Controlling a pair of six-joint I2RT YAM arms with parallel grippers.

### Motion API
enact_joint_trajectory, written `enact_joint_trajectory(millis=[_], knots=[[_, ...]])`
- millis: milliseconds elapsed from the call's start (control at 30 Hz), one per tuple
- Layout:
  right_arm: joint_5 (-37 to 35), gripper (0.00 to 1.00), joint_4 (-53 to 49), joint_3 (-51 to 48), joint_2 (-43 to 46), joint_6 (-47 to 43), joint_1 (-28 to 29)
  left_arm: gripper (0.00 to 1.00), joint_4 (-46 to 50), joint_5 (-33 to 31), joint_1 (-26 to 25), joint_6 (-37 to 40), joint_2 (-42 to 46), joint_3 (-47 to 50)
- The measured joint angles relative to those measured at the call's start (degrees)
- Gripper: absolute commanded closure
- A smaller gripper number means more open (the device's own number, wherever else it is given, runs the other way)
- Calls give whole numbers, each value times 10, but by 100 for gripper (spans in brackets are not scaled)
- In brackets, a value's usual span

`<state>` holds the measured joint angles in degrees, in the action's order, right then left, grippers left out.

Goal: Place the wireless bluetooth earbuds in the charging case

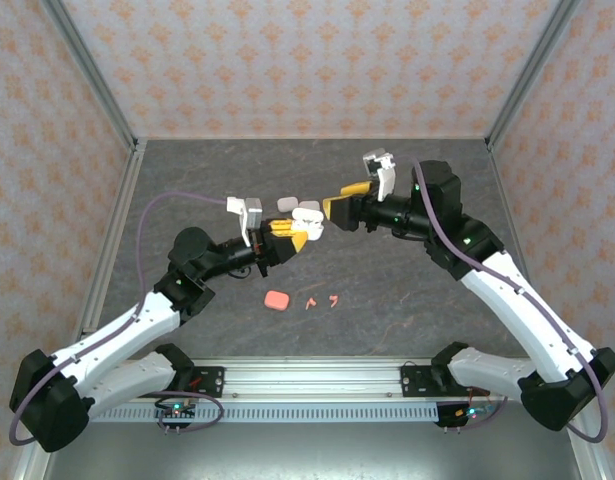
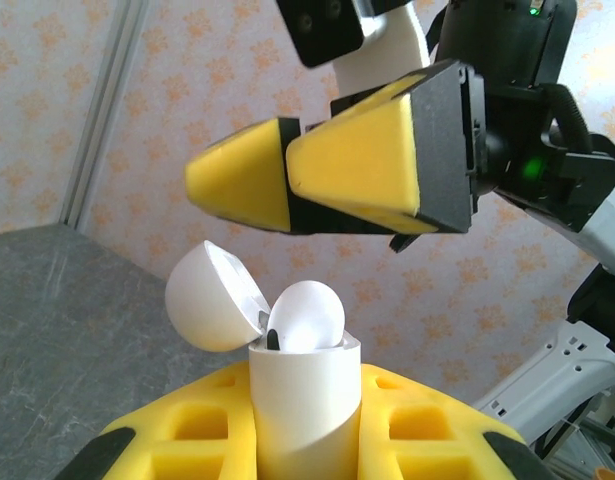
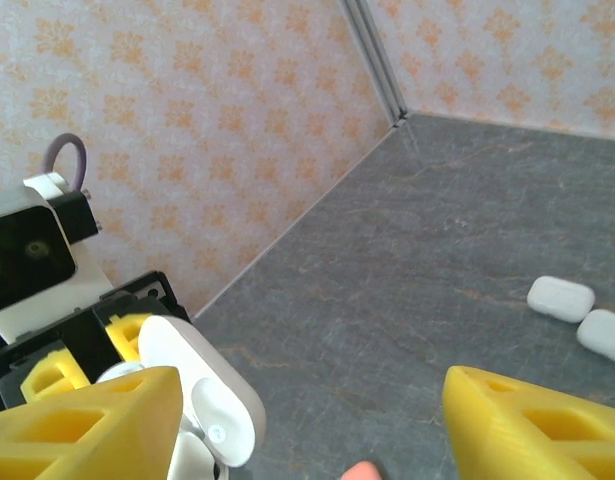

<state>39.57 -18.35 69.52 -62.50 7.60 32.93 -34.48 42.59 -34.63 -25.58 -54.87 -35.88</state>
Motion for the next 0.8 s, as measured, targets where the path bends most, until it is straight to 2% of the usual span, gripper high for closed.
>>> enact_joint_trajectory(millis=[367,533,800], knots=[[55,23,21,-9,6,32,0,100,26,0,-14,76,10,-2],[91,20,35,-9,5,48,0,100,34,0,-14,91,10,-14],[151,22,43,-9,-27,66,0,100,36,0,-14,92,10,-16]])
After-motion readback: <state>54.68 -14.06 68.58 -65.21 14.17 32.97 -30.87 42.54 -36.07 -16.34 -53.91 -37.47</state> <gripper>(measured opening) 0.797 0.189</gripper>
